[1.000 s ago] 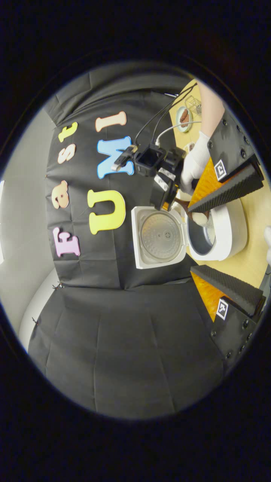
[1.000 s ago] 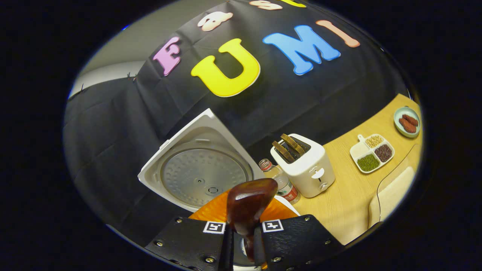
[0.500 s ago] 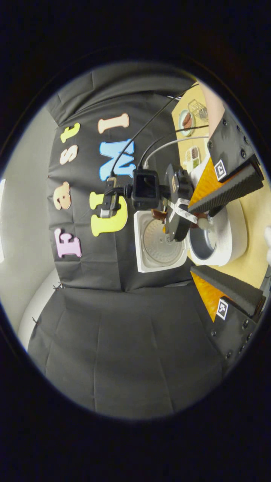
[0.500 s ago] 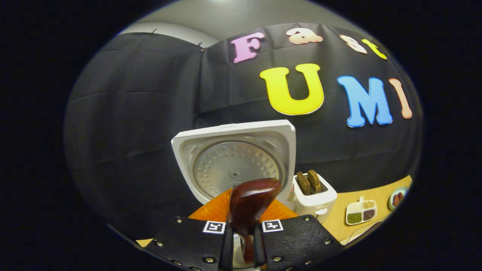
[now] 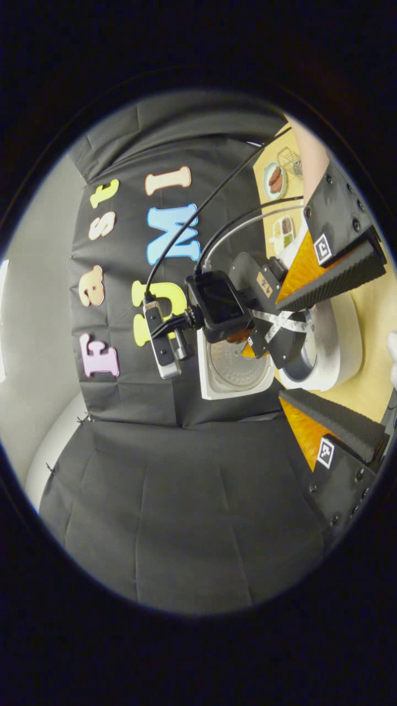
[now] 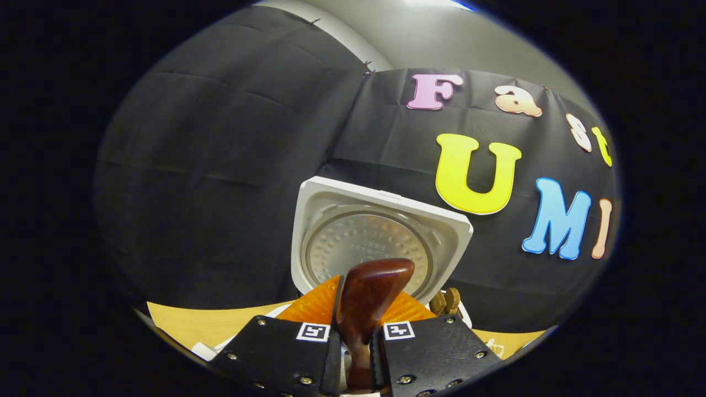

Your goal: Close the left gripper, press the button to open the rice cooker; take a wooden spoon from the chopstick holder with the right hand, scoop a spoonful of rice and pour it into the rice cooker, then put the wooden spoon back into the chopstick holder.

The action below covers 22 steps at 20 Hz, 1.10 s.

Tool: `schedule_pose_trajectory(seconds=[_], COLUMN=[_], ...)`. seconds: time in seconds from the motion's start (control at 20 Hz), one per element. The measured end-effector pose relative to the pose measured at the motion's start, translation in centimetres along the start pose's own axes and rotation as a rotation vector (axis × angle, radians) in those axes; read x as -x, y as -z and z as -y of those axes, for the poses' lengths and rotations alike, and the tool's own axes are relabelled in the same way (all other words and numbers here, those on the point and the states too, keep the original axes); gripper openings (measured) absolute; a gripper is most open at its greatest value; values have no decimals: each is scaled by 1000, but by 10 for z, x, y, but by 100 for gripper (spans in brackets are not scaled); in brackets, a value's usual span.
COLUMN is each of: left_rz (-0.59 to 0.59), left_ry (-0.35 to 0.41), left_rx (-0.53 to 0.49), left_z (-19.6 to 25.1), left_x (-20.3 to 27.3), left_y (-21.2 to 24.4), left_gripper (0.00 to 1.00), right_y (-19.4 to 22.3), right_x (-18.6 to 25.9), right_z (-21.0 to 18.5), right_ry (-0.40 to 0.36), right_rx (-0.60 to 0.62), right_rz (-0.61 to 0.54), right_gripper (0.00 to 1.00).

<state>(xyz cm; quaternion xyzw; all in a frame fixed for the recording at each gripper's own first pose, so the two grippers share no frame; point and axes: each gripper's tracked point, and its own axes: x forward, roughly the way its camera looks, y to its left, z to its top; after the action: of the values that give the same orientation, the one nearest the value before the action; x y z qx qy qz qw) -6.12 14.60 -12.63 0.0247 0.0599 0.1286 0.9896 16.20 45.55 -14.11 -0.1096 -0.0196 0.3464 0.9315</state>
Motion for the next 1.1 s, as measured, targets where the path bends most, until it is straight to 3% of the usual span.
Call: schedule_pose_trajectory(seconds=[0.1, 0.4, 0.5, 0.75, 1.1], left_rz=[1, -2, -6, 0, 17], left_ry=[3, 15, 24, 63, 135], left_rx=[0, -4, -13, -26, -22], left_z=[0, 2, 3, 14, 56], left_x=[0, 1, 1, 3, -7], left_y=[0, -3, -4, -12, -26], left_gripper=[97, 98, 97, 96, 98], right_y=[-1, 23, 33, 45, 52], right_x=[1, 9, 12, 45, 91], right_z=[9, 71, 96, 153, 222], right_ry=[0, 46, 85, 185, 289], right_rx=[-176, -999, -1209, -1358, -1337], right_rz=[-28, -67, -49, 12, 77], right_gripper=[21, 21, 21, 21, 21])
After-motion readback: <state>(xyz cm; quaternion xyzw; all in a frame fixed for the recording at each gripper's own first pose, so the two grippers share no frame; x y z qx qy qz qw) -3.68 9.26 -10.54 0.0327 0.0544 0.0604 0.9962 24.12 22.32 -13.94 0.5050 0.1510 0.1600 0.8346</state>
